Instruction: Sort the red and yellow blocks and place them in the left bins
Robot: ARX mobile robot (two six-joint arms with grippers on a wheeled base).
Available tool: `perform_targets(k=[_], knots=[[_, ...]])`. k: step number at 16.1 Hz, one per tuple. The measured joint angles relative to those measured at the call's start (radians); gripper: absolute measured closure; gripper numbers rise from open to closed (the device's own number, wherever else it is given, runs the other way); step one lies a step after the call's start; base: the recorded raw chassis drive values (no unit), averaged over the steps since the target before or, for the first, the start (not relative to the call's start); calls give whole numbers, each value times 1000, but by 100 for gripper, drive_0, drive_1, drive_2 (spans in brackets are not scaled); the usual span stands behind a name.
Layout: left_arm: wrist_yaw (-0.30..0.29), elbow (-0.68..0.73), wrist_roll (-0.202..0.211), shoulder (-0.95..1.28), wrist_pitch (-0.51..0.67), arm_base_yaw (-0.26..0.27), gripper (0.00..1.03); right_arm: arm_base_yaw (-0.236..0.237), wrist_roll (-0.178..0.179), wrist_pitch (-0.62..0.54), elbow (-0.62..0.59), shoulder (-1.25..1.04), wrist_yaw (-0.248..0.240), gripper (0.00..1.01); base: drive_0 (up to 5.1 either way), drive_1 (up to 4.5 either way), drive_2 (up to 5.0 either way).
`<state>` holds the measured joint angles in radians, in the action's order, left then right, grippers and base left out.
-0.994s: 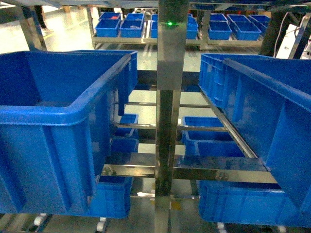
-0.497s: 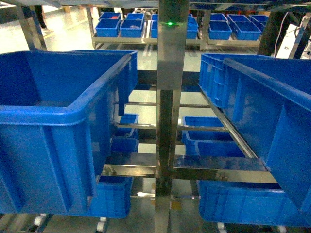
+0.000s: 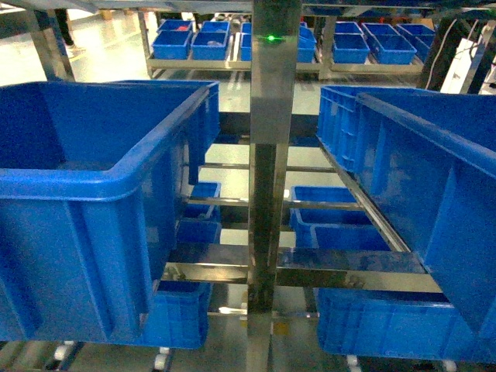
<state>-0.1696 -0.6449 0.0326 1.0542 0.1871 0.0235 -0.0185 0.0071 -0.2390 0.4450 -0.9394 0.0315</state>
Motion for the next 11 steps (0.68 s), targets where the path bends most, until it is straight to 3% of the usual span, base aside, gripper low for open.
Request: perform_targets(k=[11], knots=[[0,0,0,0,0,0,57,-2,0,-7,0,-10,-3,3,0,0,0]])
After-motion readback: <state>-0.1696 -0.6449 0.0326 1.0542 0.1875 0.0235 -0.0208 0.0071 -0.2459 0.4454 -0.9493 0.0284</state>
